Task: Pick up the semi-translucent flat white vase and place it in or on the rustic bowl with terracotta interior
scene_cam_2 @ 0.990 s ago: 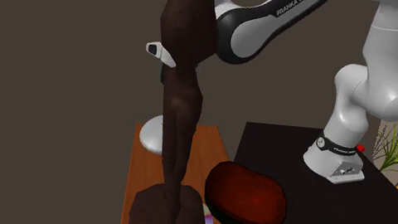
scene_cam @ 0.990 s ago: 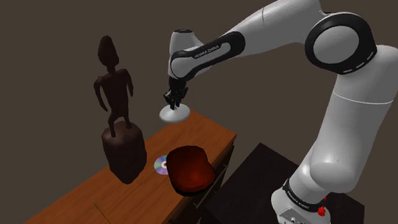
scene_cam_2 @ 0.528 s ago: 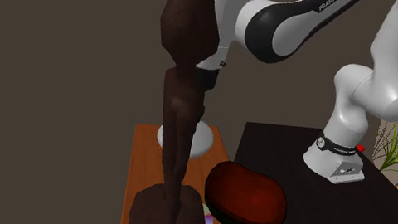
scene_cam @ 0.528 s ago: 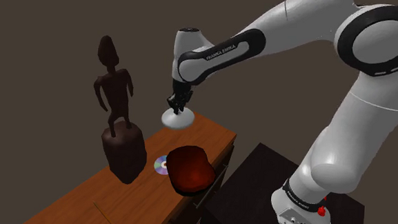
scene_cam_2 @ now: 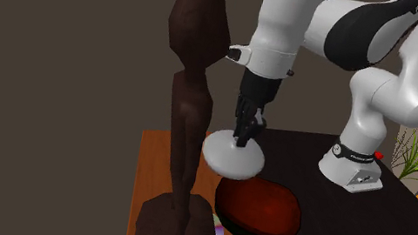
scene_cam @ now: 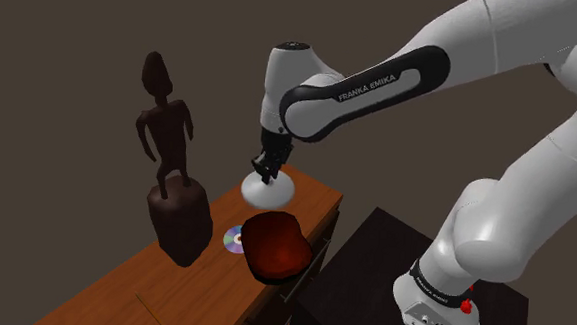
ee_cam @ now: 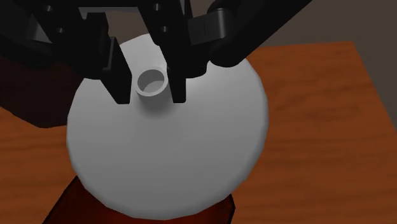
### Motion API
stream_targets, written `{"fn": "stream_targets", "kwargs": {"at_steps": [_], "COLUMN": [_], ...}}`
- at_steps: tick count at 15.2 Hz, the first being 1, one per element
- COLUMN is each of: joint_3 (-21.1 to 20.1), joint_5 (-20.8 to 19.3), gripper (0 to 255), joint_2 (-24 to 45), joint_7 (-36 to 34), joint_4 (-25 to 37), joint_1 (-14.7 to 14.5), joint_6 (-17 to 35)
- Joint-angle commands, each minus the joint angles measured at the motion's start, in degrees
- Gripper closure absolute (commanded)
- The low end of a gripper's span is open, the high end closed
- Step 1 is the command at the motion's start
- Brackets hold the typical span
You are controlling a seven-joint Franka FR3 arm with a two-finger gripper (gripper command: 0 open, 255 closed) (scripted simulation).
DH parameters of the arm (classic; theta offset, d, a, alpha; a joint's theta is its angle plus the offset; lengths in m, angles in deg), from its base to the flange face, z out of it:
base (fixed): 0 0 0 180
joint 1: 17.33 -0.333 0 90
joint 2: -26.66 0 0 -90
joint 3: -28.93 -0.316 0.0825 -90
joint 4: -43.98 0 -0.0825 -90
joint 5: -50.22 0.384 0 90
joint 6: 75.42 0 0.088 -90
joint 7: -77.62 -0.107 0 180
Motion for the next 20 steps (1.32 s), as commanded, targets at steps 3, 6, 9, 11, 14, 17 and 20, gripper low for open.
{"fn": "stream_targets", "kwargs": {"at_steps": [3,6,9,11,14,17,20], "joint_3": [-2.23,-4.36,-4.66,-4.88,-5.22,-5.57,-5.93], "joint_5": [2.14,4.40,4.37,4.33,4.22,4.02,3.73], "gripper": [255,255,255,255,255,255,255], "joint_2": [-7.27,-13.45,-12.24,-11.35,-9.88,-8.24,-6.43], "joint_7": [-3.14,-6.10,-6.24,-6.35,-6.54,-6.79,-7.10], "joint_4": [-6.06,-10.07,-11.53,-12.44,-13.72,-14.88,-15.92], "joint_1": [-2.45,-5.03,-5.01,-4.97,-4.88,-4.75,-4.58], "joint_6": [-1.01,-2.98,-0.33,1.46,4.20,6.97,9.80]}}
